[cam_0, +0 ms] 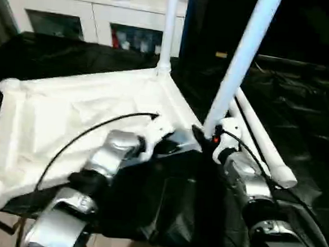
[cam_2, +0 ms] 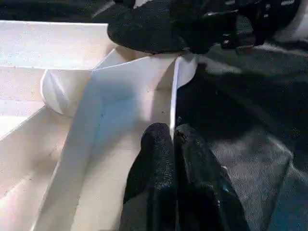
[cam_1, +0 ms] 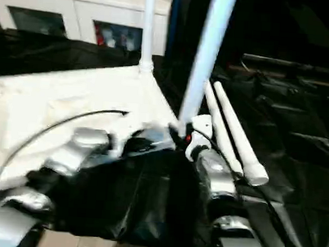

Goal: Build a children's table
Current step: Rotate leg to tighten

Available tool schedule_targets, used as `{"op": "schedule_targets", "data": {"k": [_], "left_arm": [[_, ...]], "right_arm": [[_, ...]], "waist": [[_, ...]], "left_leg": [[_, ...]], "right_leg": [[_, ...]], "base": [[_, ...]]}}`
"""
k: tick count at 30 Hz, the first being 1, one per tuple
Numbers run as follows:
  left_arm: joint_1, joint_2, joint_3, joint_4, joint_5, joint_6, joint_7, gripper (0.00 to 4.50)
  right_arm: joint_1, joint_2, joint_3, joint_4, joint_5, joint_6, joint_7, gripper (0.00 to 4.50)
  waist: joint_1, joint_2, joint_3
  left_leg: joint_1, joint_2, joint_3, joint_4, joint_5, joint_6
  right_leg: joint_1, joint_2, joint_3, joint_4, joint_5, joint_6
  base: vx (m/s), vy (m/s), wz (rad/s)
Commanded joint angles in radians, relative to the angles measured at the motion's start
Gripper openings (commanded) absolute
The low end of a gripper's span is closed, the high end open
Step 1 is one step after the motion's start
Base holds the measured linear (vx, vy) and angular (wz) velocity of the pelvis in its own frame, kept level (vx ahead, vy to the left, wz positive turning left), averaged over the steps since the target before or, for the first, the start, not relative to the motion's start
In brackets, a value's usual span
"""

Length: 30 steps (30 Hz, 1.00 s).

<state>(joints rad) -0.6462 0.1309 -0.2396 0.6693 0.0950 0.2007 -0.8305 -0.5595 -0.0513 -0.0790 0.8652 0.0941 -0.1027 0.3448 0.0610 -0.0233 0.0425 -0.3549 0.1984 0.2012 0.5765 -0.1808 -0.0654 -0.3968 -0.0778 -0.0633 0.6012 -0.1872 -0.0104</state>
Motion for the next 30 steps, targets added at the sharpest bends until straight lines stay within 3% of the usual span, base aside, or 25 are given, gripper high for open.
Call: {"op": "schedule_targets", "data": {"k": [1,6,7,13,17,21,22,23,26,28,30], "left_arm": [[-0.024,-0.063,-0.009,0.038,-0.002,-0.002,0.118,0.00],[-0.028,-0.050,-0.009,0.039,0.022,-0.006,0.128,0.00],[-0.028,-0.047,-0.005,0.042,0.027,-0.006,0.132,0.00],[-0.015,-0.027,-0.009,0.041,0.036,-0.013,0.120,0.00],[-0.012,-0.024,-0.005,0.055,0.041,-0.023,0.127,0.00],[-0.014,-0.027,-0.004,0.066,0.039,-0.043,0.128,0.00],[-0.020,-0.033,0.002,0.075,0.035,-0.068,0.146,0.00],[-0.023,-0.039,0.017,0.074,0.018,-0.062,0.143,0.27],[-0.034,-0.060,0.084,0.042,-0.066,-0.038,0.117,0.55],[-0.042,-0.051,0.101,0.017,-0.075,-0.044,0.125,0.67],[-0.056,-0.030,0.129,-0.011,-0.082,-0.033,0.148,0.80]], "right_arm": [[0.009,0.097,0.082,0.027,-0.035,0.010,0.034,2.73],[0.008,0.081,0.087,0.014,-0.054,-0.030,0.035,2.73],[0.010,0.073,0.083,0.007,-0.048,-0.041,0.050,3.29],[0.024,0.006,0.099,-0.039,-0.057,-0.049,0.107,3.63],[0.092,-0.115,0.097,-0.206,0.002,0.005,0.299,3.63],[0.144,-0.177,0.098,-0.313,0.045,0.046,0.397,3.63],[0.177,-0.218,0.101,-0.378,0.068,0.068,0.447,3.63],[0.186,-0.229,0.102,-0.396,0.071,0.073,0.455,3.72],[0.217,-0.256,0.102,-0.458,0.085,0.115,0.470,3.76],[0.230,-0.260,0.105,-0.483,0.078,0.143,0.463,3.76],[0.237,-0.256,0.113,-0.499,0.064,0.168,0.450,3.76]], "waist": [[-0.002,-0.004,-0.051],[-0.003,-0.004,-0.052],[-0.003,-0.003,-0.052],[-0.008,-0.007,-0.054],[0.001,-0.017,-0.053],[0.003,-0.019,-0.055],[0.001,-0.012,-0.055],[0.006,-0.015,-0.056],[0.010,-0.012,-0.059],[0.011,-0.007,-0.060],[0.011,-0.007,-0.060]], "left_leg": [[0.010,0.032,-0.019,-0.067,-0.250,0.021],[0.008,0.033,-0.021,-0.068,-0.260,0.026],[0.008,0.034,-0.021,-0.068,-0.259,0.027],[-0.002,0.032,-0.022,-0.067,-0.233,0.042],[-0.003,0.032,-0.017,-0.060,-0.205,0.081],[-0.008,0.032,-0.020,-0.057,-0.184,0.105],[-0.008,0.032,-0.021,-0.058,-0.187,0.102],[0.000,0.034,-0.018,-0.055,-0.193,0.106],[-0.005,0.034,-0.018,-0.053,-0.158,0.105],[-0.007,0.035,-0.019,-0.053,-0.151,0.109],[-0.007,0.036,-0.020,-0.054,-0.149,0.109]], "right_leg": [[0.032,-0.067,0.046,-0.088,-0.335,-0.166],[0.034,-0.067,0.045,-0.088,-0.325,-0.166],[0.034,-0.067,0.046,-0.088,-0.318,-0.168],[0.042,-0.066,0.043,-0.082,-0.274,-0.175],[0.045,-0.064,0.044,-0.083,-0.248,-0.172],[0.048,-0.065,0.041,-0.078,-0.218,-0.172],[0.046,-0.067,0.040,-0.080,-0.239,-0.177],[0.042,-0.064,0.041,-0.085,-0.241,-0.173],[0.046,-0.064,0.041,-0.075,-0.171,-0.207],[0.046,-0.063,0.039,-0.069,-0.116,-0.234],[0.047,-0.063,0.039,-0.067,-0.101,-0.236]], "base": [[0.000,0.000,0.00],[0.000,0.000,0.00],[0.000,0.000,0.00],[0.000,0.000,0.00],[0.000,0.000,0.00],[0.000,0.000,0.00],[0.000,0.000,0.00],[0.000,0.000,0.00],[0.000,0.000,0.00],[0.000,0.000,0.00],[0.000,0.000,0.00]]}}
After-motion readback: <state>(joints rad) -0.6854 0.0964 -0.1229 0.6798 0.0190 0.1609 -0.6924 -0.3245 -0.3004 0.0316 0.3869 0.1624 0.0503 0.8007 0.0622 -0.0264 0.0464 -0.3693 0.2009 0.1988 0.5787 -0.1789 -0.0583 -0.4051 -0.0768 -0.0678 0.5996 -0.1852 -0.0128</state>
